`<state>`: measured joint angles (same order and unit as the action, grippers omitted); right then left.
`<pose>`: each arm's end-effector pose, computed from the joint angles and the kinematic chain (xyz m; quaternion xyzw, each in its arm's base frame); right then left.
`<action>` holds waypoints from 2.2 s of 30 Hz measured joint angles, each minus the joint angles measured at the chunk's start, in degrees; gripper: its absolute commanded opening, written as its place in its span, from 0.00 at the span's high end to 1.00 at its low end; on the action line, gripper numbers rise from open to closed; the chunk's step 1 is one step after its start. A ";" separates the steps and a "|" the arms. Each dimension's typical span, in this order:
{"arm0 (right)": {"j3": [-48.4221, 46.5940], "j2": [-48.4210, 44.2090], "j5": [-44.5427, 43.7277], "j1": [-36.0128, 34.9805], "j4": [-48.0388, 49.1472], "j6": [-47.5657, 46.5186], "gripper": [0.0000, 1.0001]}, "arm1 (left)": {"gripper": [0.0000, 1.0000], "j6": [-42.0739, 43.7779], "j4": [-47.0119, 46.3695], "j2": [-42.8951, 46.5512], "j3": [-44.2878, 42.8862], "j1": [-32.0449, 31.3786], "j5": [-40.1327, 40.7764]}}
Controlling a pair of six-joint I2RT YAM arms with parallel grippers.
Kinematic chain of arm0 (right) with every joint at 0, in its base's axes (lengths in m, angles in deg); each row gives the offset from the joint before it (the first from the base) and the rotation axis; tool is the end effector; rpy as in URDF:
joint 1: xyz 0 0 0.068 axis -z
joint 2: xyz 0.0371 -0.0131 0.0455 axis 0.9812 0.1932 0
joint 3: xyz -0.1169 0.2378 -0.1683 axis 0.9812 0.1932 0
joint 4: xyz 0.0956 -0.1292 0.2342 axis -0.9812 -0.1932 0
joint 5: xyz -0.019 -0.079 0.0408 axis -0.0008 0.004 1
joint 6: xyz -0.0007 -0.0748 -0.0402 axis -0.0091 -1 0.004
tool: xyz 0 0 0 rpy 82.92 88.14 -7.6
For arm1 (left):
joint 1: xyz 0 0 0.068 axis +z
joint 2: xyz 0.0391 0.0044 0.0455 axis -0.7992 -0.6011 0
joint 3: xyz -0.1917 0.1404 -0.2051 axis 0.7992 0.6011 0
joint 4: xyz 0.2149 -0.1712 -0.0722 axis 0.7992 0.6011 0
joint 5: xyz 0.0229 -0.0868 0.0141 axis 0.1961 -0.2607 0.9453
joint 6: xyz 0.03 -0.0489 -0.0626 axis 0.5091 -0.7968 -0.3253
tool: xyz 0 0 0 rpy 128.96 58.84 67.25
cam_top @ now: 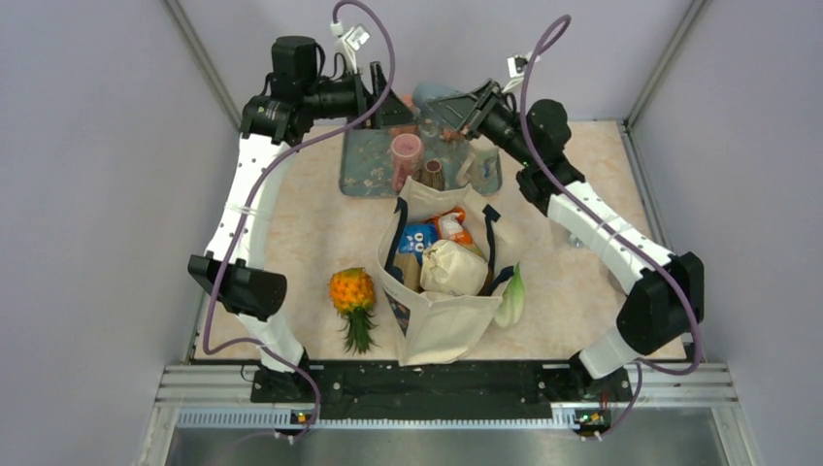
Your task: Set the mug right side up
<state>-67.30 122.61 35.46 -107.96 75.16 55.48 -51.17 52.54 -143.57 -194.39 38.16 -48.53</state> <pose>0.3568 0.2330 0.4825 -0.0274 0.5849 0.6350 0.5039 0.3874 -0.1644 0.5318 0.1890 0.7561 -0.5155 0.3561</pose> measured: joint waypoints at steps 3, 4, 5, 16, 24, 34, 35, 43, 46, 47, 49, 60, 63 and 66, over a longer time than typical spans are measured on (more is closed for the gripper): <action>-0.02 -3.58 -5.62 2.64 -13.42 -6.49 1.00 | 0.01 4.76 1.55 0.02 0.00 0.74 4.37; -0.11 -5.29 -7.89 3.39 -18.47 -9.40 1.00 | 0.01 6.40 1.97 0.02 0.00 1.44 5.84; -0.33 -6.49 -9.53 3.93 -22.18 -11.52 1.00 | 0.01 7.91 2.43 0.02 0.00 2.16 7.08; -10.25 -15.72 -37.38 5.05 -77.26 -29.77 1.00 | 0.01 20.09 5.40 1.44 5.70 6.91 20.09; 9.55 -22.62 -37.18 7.91 -93.79 -26.53 1.00 | 0.01 26.49 3.52 1.64 15.74 9.09 30.40; 33.14 -24.28 -28.46 17.05 -85.24 -25.29 1.00 | 0.03 29.44 -0.13 1.64 24.02 8.90 32.61; 33.75 -23.85 -28.24 17.57 -84.50 -25.40 1.00 | 0.03 29.55 -0.20 1.64 24.46 8.90 32.61; 36.89 -19.76 -27.04 19.47 -75.63 -26.84 0.92 | 0.05 30.08 -1.01 1.66 26.62 8.85 32.09; 36.92 -19.23 -26.97 19.65 -75.03 -27.34 0.85 | 0.06 30.03 -0.92 1.64 26.95 8.85 31.43; 36.92 -19.12 -26.95 19.65 -74.88 -27.56 0.83 | 0.06 29.99 -0.94 1.66 26.95 8.85 31.12; 36.92 -18.95 -26.93 19.65 -74.58 -27.78 0.79 | 0.06 29.75 -0.70 1.66 26.86 8.79 30.14; 36.50 -18.03 -27.21 19.87 -73.83 -29.66 0.51 | 0.05 27.61 7.58 2.60 18.08 4.68 20.81; 34.80 -18.05 -27.19 19.91 -74.99 -30.51 0.44 | 0.05 27.58 10.01 3.52 15.61 3.19 18.43; 31.76 -18.53 -27.23 19.91 -76.52 -31.47 0.39 | 0.05 27.28 12.02 4.68 13.90 1.97 15.34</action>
<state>-35.55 104.07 8.22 -88.05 -1.36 24.00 -23.89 64.56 -138.90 -180.49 40.13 -33.19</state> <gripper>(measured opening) 0.569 0.948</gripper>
